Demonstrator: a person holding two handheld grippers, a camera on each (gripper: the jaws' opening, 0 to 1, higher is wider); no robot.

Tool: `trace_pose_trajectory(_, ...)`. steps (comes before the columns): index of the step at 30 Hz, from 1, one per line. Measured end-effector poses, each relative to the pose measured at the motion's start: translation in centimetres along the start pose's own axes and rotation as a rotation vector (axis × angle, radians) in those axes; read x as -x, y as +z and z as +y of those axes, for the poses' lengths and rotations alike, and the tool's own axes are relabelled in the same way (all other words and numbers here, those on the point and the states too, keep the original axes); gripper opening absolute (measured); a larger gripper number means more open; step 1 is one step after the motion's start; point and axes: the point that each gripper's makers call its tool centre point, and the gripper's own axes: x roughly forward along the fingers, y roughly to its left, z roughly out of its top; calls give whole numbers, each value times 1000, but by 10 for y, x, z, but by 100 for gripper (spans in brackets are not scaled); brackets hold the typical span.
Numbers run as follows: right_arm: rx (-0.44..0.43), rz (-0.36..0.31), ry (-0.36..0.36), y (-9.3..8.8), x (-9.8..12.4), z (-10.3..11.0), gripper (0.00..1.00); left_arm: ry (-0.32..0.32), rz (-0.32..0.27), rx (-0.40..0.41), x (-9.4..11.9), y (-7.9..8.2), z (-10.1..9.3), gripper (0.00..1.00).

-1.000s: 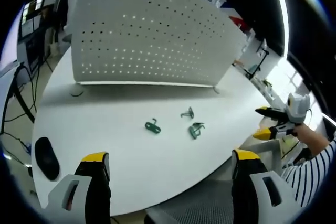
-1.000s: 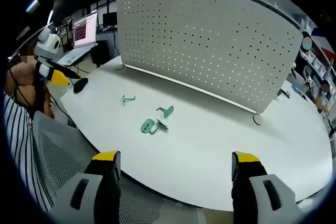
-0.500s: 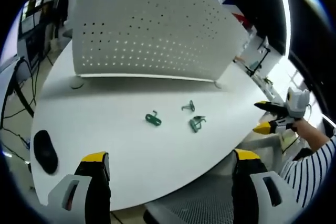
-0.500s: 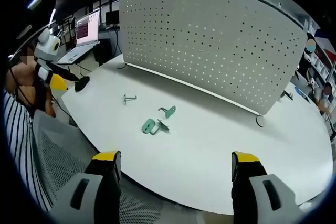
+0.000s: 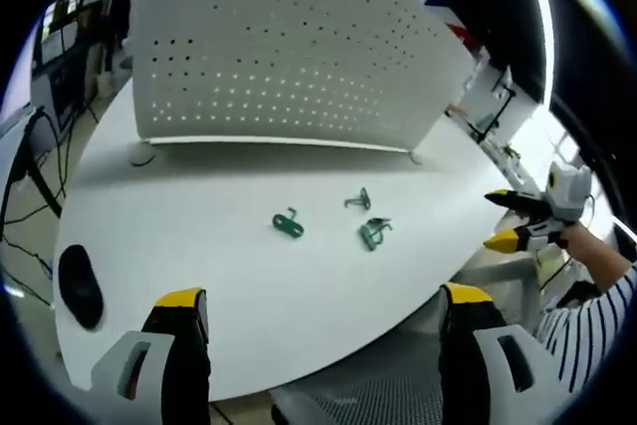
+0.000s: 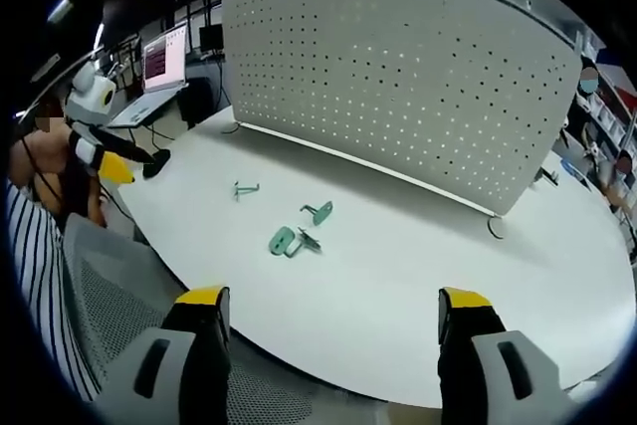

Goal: Insert the hook assembly into the mounting plate slot until the hook locks in place.

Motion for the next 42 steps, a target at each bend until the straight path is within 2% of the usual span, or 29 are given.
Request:
trace_pose_trajectory(11,2,30,7,-11,-1,3,81,-43,29,-28,-22,-5,-15,93)
trace_pose_trajectory(13,-1,30,8,-11,0,2,81,-64,13,-51,-28,-3,-18,91)
trace_pose_trajectory(14,-1,30,8,-11,0,2,81,-75,-31,-65,-31,3,-20,89)
trace_pose_trajectory(17,-6,32,1,-13,0,-2,80,-68,-40,-35,-37,3,-16,85)
trace_pose_trajectory(22,-3,33,-9,-14,0,-5,80,-20,-19,-74,-51,2,-6,80)
trace_pose_trajectory(27,-12,39,-13,-19,0,-5,79,8,-32,-82,-62,10,-2,77)
trace_pose_trajectory(35,-15,56,-15,-26,0,-5,78,25,-26,-69,-78,17,-2,72)
trace_pose_trajectory(42,-10,61,-14,-27,-2,-7,77,46,-19,-60,-97,17,0,65)
